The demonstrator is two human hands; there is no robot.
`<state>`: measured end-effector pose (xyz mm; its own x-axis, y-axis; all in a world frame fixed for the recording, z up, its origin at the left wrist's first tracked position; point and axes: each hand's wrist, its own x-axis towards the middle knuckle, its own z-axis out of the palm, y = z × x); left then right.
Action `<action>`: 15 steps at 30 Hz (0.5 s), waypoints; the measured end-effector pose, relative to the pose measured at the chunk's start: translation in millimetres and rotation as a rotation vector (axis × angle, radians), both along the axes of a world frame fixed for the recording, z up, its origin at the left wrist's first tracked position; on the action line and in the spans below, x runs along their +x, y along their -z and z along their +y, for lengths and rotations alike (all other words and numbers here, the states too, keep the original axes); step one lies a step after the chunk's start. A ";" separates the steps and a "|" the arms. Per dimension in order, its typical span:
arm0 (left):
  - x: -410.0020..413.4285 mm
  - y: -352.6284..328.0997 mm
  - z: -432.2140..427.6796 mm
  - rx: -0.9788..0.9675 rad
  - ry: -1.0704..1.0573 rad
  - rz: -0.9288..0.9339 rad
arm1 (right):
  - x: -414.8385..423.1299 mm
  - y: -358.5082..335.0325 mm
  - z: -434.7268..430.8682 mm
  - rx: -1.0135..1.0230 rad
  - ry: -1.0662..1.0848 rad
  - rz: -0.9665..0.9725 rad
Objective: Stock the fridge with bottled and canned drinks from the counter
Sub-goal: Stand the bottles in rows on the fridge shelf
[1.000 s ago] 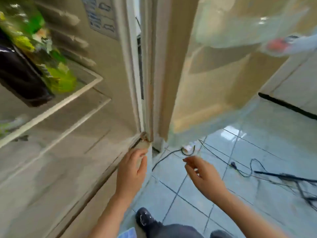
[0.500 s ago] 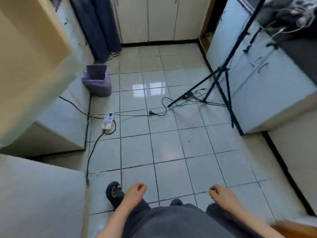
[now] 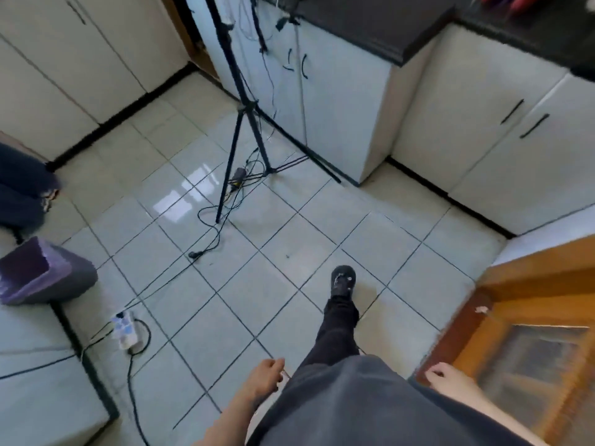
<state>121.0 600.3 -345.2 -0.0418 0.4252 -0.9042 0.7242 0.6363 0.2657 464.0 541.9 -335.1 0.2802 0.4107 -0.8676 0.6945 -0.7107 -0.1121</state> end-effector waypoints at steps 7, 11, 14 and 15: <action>78.1 8.8 184.0 0.104 0.415 0.087 | 77.0 -20.9 59.2 0.072 0.315 -0.014; 153.7 -1.8 285.7 0.193 0.544 0.083 | 121.5 -32.4 103.6 0.129 0.494 -0.015; 211.0 -5.7 346.3 0.238 0.639 0.049 | 145.2 -36.3 134.4 0.232 0.652 -0.049; 228.3 -6.4 362.2 0.246 0.680 0.045 | 150.5 -37.6 141.6 0.255 0.696 -0.049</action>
